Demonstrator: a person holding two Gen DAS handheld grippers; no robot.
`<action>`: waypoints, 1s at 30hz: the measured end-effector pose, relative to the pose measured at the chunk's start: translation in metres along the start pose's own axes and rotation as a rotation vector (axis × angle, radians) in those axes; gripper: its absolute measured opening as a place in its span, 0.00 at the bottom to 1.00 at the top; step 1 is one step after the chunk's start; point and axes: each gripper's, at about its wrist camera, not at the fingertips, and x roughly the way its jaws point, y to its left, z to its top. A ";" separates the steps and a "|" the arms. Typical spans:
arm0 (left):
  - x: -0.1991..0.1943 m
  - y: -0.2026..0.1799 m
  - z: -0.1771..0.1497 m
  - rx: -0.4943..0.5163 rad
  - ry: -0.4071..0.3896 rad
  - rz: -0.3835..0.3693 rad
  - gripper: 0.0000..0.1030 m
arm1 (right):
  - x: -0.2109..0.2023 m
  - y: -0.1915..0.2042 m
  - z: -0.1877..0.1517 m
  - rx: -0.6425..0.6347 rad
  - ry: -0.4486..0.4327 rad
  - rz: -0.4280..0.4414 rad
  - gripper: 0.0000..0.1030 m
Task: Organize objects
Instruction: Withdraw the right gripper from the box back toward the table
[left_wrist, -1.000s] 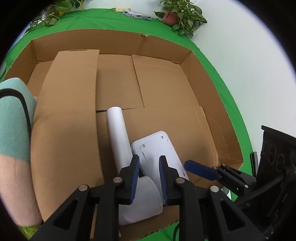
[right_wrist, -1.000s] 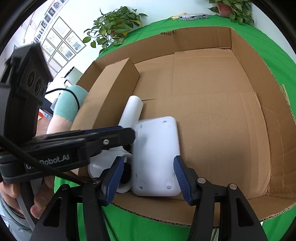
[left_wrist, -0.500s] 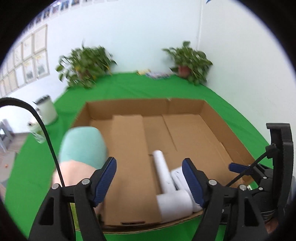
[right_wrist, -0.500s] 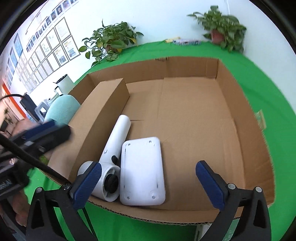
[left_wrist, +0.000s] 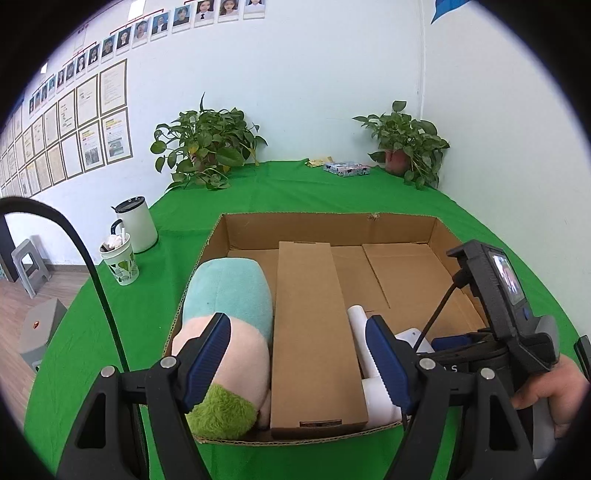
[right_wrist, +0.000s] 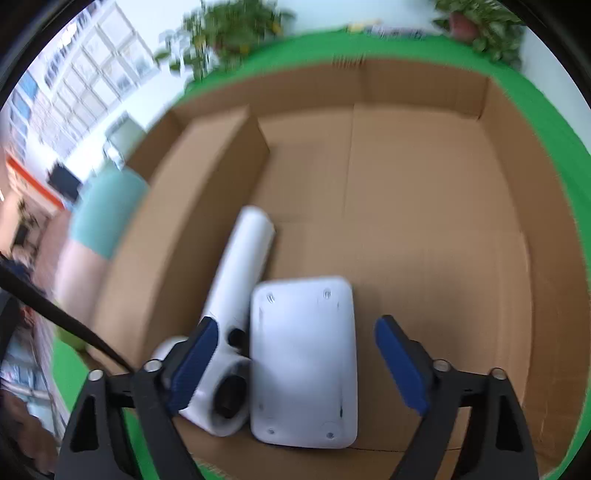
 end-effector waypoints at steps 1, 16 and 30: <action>0.000 0.002 -0.001 -0.002 -0.001 0.004 0.73 | 0.000 0.000 0.000 -0.005 0.005 -0.006 0.73; -0.005 0.014 -0.009 -0.030 -0.006 0.002 0.73 | -0.007 0.002 -0.007 0.107 0.005 -0.094 0.59; -0.026 0.022 -0.015 -0.052 -0.024 0.029 0.73 | -0.014 0.001 -0.021 0.239 -0.003 -0.069 0.61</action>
